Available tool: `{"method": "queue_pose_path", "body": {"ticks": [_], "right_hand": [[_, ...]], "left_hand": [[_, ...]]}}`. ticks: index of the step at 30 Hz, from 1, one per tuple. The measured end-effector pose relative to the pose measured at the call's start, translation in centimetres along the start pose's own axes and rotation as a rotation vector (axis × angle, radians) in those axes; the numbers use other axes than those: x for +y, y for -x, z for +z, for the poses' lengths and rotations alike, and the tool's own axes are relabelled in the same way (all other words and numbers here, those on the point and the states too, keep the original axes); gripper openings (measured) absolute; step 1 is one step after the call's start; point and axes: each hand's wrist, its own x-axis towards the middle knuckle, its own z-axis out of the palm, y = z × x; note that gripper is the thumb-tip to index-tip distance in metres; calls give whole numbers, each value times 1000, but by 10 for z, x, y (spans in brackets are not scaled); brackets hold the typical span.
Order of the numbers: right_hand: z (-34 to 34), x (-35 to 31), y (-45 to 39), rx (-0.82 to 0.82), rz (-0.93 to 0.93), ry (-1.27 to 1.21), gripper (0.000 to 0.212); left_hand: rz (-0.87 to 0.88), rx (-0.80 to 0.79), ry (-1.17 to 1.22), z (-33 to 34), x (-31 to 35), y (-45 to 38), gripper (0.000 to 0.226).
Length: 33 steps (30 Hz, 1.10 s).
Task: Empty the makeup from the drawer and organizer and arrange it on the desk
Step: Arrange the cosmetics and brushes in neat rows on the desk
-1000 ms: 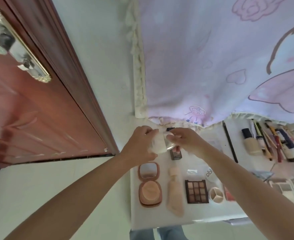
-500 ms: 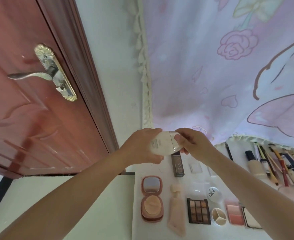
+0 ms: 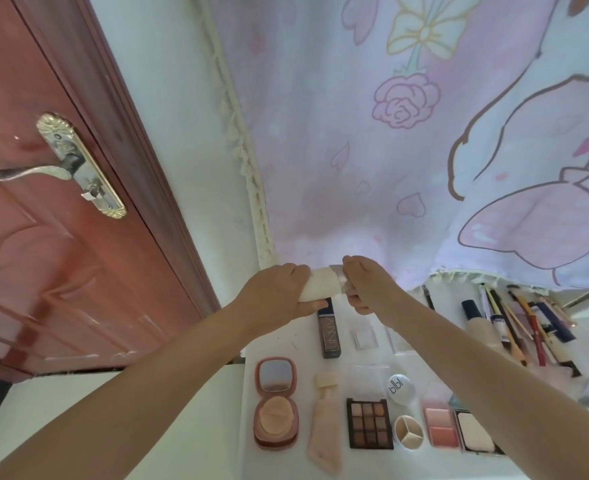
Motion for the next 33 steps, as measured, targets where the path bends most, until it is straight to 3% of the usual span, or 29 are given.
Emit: {"method": "queue_pose_path", "body": {"ticks": [3,6,9,13,16,19,21,23,26,30,33], "right_hand": [[-8,11,2,57,-206,160,30],[-24,20,8,-27,-416,328,16],[-39,30,9,-114,-507,492,10],[-43,34,8,-155,-340,185,13],[-42,31,8,-183,-4,-78,23],[-39,28,6,-205,253,-100,39],[-35,29,4,-237,207,-137,28],[-33,30,0,-225,44,-211,10],[-33,33,-5,-213,-114,-192,31],[-29,29,-8,-270,-17,-142,21],[-27,27,-14,-311,-112,41,17]], "left_hand": [[-137,-142,152,-2,11,0,44],[-206,-247,379,-3,14,-2,37],[-244,-249,559,-5,15,-4,32],[-228,-209,493,1,20,-3,33],[-194,-141,329,11,20,1,35],[-73,-63,155,14,23,8,37],[-14,-25,100,15,22,11,39],[-104,15,115,11,24,12,41],[-299,-97,317,15,21,16,42],[-412,-87,599,17,13,19,32],[-492,-150,753,18,7,22,25]]}}
